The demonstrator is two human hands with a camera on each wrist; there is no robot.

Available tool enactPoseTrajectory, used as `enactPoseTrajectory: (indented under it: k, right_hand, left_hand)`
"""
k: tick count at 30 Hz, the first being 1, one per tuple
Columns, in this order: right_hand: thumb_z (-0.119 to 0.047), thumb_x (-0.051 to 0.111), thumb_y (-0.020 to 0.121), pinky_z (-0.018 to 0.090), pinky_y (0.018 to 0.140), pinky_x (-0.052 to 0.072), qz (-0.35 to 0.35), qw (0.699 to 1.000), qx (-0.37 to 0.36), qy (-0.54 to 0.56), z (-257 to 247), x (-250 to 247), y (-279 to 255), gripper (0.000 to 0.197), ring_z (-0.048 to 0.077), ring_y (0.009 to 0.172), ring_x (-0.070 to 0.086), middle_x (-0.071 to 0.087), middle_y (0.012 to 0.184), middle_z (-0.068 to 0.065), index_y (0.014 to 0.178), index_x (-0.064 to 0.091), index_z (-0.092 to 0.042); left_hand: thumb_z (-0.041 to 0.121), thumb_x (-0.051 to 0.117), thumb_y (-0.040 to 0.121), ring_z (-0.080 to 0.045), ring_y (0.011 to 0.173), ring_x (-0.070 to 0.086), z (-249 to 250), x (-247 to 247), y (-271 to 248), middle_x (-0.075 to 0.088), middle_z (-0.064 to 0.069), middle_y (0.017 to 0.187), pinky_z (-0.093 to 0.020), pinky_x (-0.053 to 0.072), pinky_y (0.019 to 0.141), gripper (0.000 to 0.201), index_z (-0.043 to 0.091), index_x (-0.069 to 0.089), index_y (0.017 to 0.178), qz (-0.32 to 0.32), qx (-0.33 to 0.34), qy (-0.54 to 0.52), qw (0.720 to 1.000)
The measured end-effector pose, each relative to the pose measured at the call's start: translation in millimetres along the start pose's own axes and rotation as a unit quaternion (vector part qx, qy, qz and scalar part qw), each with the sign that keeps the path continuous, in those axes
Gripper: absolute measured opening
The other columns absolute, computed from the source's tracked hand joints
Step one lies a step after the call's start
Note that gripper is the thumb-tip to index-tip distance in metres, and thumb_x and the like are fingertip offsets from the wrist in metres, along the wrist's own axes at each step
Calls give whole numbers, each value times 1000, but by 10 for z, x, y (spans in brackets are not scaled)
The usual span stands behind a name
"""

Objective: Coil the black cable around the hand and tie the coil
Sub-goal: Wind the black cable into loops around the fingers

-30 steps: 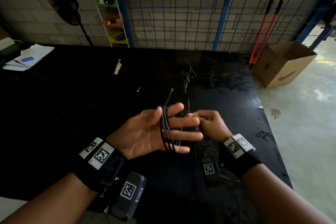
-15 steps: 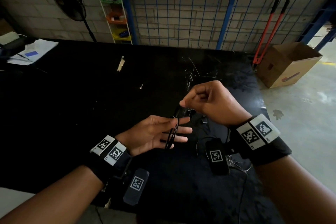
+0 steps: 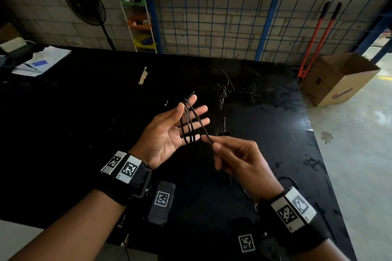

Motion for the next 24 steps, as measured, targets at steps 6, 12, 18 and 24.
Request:
enactPoseTrajectory:
  k: [6,12,18,24]
  right_hand:
    - [-22,57,100,18,51,30,-32,996,74,31,369,22,-118,30,11,51,40,48,57,3,121,77,-13]
    - [-35,53,100,23,48,26,-32,991,128,27,718,-139,-164,37,13,48,30,38,54,2,107,78,-8]
    - [-40,63,92,17,41,27,53,985,164,8,1030,-423,-115,33,8,41,31,37,50,-2,86,77,-11]
    - [-27,68,97,18,39,29,190,974,127,-7,783,-762,162,27,2,37,34,46,43,-12,79,71,-7]
  left_hand:
    - [45,37,101,-37,140,54,222,7,99,59,-10,151,-68,34,113,46,33,56,141,2,70,-92,993]
    - [42,37,104,-46,150,35,440,36,71,47,-17,157,-75,27,113,44,27,54,141,-76,92,-208,971]
    - [34,45,106,-51,153,18,531,140,-48,45,-26,157,-80,9,116,43,19,48,147,-167,41,-242,955]
    - [35,50,106,-56,149,25,164,315,-261,44,-26,158,-78,11,117,43,18,55,145,-238,-51,-162,956]
Point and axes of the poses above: each hand's wrist, its own y-axis towards the middle knuckle, its own x-axis out of the palm, z = x × y, the point moved 6 cm from there along y, towards the middle knuckle
